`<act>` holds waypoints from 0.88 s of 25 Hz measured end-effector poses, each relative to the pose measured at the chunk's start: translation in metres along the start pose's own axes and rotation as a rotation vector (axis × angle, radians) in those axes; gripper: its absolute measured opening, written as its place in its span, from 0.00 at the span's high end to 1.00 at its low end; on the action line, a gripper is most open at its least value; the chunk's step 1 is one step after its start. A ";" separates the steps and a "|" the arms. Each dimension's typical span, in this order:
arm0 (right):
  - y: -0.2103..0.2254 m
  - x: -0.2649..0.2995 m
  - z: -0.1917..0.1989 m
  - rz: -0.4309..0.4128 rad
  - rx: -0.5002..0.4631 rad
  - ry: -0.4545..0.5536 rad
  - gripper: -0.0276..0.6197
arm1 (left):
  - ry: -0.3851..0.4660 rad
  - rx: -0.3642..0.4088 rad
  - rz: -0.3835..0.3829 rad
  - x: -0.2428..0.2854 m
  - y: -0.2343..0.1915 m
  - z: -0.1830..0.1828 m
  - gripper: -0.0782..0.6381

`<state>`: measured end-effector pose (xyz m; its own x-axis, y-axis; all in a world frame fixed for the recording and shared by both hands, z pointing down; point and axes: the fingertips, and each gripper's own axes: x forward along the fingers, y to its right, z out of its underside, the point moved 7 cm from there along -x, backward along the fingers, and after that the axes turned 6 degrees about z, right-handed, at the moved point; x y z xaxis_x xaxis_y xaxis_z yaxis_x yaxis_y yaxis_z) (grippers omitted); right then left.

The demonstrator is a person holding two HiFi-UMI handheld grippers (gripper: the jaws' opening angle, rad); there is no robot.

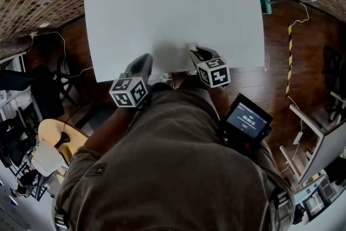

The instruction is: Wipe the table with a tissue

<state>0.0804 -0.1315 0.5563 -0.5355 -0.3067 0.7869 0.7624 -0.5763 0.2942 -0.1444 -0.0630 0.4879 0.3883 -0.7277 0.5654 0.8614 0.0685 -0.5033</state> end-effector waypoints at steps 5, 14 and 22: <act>0.024 -0.007 0.003 0.058 0.031 0.014 0.81 | -0.013 0.022 0.032 0.014 0.006 0.000 0.89; 0.076 -0.022 0.014 0.202 0.112 0.029 0.81 | -0.043 0.054 0.091 0.045 0.007 -0.005 0.89; 0.054 -0.014 0.011 0.147 0.060 0.010 0.81 | -0.021 0.037 0.081 0.042 0.009 -0.004 0.89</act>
<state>0.1335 -0.1499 0.5675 -0.4201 -0.3924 0.8183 0.8531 -0.4781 0.2087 -0.1217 -0.0961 0.5045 0.4638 -0.7041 0.5377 0.8381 0.1521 -0.5238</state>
